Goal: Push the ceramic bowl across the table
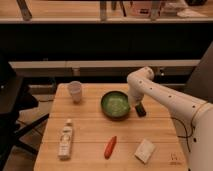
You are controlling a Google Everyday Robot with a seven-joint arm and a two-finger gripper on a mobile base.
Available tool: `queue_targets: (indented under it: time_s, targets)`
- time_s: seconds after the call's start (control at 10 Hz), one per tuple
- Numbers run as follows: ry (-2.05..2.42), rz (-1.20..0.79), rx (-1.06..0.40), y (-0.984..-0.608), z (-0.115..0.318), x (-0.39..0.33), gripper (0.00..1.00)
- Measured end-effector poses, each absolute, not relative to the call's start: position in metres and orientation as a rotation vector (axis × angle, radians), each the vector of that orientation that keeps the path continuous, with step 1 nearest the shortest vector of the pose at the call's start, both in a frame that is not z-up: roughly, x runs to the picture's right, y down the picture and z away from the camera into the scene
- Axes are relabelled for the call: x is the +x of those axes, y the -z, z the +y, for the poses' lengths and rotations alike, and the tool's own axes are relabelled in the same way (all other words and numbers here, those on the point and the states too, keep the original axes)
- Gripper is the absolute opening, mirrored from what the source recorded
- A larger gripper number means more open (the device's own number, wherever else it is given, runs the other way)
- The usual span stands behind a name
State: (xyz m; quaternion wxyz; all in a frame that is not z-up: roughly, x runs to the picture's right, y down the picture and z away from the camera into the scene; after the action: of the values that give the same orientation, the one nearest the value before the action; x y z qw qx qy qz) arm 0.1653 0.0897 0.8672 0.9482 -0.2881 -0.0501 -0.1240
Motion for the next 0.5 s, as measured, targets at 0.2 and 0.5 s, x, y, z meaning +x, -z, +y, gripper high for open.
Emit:
queue_targets:
  time_s: [0.2,0.5]
  targets:
    - [0.306,-0.118,-0.593,-0.867,0.091,0.141,0.00]
    - [0.373,-0.141,-0.589,-0.870,0.089,0.113,0.00]
